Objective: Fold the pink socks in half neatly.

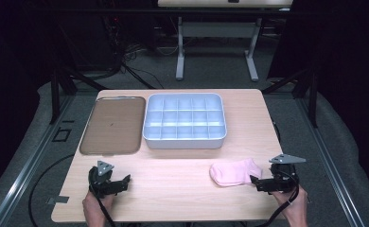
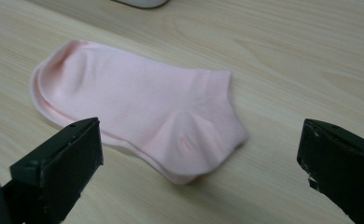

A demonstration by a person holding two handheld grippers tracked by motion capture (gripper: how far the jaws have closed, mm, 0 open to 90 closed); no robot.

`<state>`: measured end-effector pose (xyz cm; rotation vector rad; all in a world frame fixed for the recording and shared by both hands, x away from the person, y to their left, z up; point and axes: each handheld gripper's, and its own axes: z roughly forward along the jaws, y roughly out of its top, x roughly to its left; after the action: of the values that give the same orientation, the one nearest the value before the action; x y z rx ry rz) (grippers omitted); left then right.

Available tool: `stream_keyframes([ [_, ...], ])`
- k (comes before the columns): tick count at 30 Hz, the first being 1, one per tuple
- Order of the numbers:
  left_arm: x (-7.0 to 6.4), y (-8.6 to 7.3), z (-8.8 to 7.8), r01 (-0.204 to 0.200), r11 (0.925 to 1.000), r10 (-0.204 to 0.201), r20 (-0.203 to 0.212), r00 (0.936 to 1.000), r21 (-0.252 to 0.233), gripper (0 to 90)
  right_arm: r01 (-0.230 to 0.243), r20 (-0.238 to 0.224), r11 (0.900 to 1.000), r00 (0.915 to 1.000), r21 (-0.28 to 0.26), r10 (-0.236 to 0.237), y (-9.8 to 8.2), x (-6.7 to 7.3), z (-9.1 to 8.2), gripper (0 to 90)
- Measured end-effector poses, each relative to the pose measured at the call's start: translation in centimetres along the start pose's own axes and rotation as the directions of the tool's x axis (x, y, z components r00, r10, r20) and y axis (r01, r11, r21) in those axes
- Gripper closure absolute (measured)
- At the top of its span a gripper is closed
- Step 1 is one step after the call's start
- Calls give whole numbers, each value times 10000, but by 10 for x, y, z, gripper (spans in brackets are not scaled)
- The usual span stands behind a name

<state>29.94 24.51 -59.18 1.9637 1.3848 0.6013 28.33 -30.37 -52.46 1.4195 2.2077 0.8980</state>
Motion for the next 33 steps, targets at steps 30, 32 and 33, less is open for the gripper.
stream_keyframes([
  [30,0,0,0,15,10000,-15,-30,10000,-12,115,1110,-565,9725,9932,2049,-1015,25,45,79,226],
  [32,0,0,0,22,10000,-22,-33,10000,-16,115,1009,-486,9748,9945,1991,-930,25,45,78,274],
  [33,0,0,0,20,10000,-20,-34,10000,-15,115,1013,-492,9748,9944,1988,-933,25,45,78,300],
])
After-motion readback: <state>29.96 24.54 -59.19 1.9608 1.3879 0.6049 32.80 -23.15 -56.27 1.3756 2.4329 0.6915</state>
